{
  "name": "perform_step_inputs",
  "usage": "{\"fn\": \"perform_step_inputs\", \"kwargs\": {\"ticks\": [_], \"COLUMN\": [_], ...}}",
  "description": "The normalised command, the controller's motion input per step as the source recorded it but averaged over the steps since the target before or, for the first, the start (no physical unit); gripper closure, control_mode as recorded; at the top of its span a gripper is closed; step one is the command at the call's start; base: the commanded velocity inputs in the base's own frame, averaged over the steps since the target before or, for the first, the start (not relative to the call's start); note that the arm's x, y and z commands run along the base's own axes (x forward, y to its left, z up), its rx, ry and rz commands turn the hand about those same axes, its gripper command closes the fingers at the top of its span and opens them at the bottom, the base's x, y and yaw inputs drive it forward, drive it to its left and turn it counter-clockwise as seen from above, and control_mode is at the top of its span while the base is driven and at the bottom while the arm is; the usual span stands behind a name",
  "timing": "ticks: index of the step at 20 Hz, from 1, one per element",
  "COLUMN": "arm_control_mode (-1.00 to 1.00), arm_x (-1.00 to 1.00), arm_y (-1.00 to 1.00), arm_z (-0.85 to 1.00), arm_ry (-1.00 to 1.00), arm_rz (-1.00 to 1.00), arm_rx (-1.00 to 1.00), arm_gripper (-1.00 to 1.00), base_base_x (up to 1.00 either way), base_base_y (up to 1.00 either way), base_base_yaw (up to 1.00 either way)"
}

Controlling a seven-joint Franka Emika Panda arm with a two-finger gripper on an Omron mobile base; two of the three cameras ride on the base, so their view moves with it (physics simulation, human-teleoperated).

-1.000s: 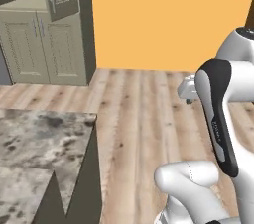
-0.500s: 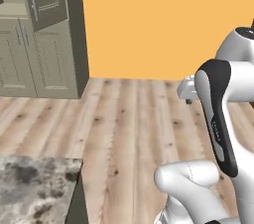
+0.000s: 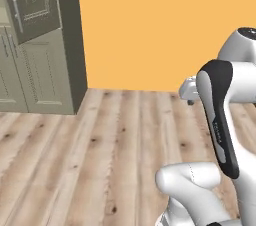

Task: Move the syrup bottle and condiment bottle from the cabinet to the dining counter.

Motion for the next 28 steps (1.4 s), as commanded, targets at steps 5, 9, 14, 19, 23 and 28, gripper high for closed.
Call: {"fn": "perform_step_inputs", "kwargs": {"ticks": [5,9,14,19,23,28], "arm_control_mode": [1.00,1.00,1.00,1.00,1.00,1.00], "arm_x": [0.00,0.00,0.00,0.00,0.00,0.00], "arm_y": [0.00,0.00,0.00,0.00,0.00,0.00], "arm_z": [0.00,0.00,0.00,0.00,0.00,0.00], "arm_ry": [0.00,0.00,0.00,0.00,0.00,0.00], "arm_rz": [0.00,0.00,0.00,0.00,0.00,0.00], "arm_rx": [0.00,0.00,0.00,0.00,0.00,0.00], "arm_gripper": [-1.00,-1.00,-1.00,-1.00,-1.00,-1.00], "base_base_x": [0.77,0.63,0.67,0.83,1.00,1.00], "base_base_y": [-0.01,0.00,0.00,0.00,-0.10,-0.57], "base_base_yaw": [0.65,0.81,0.81,0.76,0.60,0.39]}}
